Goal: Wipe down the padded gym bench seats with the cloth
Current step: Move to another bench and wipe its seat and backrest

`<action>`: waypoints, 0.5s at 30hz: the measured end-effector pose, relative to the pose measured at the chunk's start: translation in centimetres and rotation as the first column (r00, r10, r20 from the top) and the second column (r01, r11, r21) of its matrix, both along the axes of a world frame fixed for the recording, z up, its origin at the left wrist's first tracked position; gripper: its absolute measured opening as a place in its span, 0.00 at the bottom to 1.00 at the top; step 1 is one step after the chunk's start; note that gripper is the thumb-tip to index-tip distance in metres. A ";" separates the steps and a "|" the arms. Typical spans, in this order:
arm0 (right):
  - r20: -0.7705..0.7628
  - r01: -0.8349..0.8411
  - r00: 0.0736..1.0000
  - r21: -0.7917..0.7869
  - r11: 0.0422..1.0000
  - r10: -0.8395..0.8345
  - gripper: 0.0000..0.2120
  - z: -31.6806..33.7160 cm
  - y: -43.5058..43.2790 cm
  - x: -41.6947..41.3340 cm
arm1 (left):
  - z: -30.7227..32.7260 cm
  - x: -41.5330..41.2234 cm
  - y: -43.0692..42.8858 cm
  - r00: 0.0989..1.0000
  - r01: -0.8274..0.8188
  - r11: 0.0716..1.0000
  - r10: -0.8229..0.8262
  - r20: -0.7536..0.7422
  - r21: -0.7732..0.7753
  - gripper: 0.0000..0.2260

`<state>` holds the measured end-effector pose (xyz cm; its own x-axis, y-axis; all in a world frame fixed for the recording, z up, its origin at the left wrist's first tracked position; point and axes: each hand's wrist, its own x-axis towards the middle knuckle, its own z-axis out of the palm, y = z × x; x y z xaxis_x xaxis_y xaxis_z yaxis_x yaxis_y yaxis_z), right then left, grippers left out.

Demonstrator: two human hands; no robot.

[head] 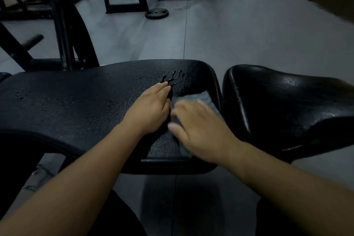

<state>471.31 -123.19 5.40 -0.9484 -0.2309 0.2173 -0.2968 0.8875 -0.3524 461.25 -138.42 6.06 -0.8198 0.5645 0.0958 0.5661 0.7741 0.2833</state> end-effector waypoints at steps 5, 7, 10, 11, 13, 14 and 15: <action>0.069 0.032 0.997 -0.111 0.993 -0.025 0.16 0.3 6.4 -1.7 | -0.3 -0.3 0.1 1.000 -0.022 1.000 0.022 -0.012 0.015 0.22; 0.082 0.183 0.981 -0.113 0.977 -0.175 0.15 0.2 5.9 -5.6 | -0.4 -0.4 0.1 1.000 -0.018 0.999 0.018 -0.006 0.030 0.22; 0.002 0.150 0.989 -0.066 0.987 -0.150 0.11 -0.4 1.7 -7.3 | -0.4 -0.3 0.0 1.000 -0.013 0.999 0.013 -0.005 0.042 0.23; 0.005 0.074 0.997 -0.030 0.997 -0.074 0.14 -0.7 1.1 -6.5 | -0.4 -0.3 -0.1 1.000 -0.011 0.999 0.011 -0.009 0.050 0.23; 0.038 -0.068 0.997 -0.017 0.998 0.069 0.19 -0.4 2.0 -4.4 | -0.3 -0.4 0.0 1.000 -0.020 0.998 0.020 -0.010 0.053 0.23; 0.047 -0.085 0.995 -0.001 0.996 0.085 0.19 -0.1 3.2 -4.1 | -0.4 -0.4 0.0 1.000 -0.028 0.999 0.028 -0.009 0.042 0.23; 0.048 -0.046 0.998 0.027 0.999 0.044 0.19 0.1 4.4 -4.8 | -0.4 -0.4 0.1 0.999 -0.034 0.999 0.035 -0.012 0.031 0.23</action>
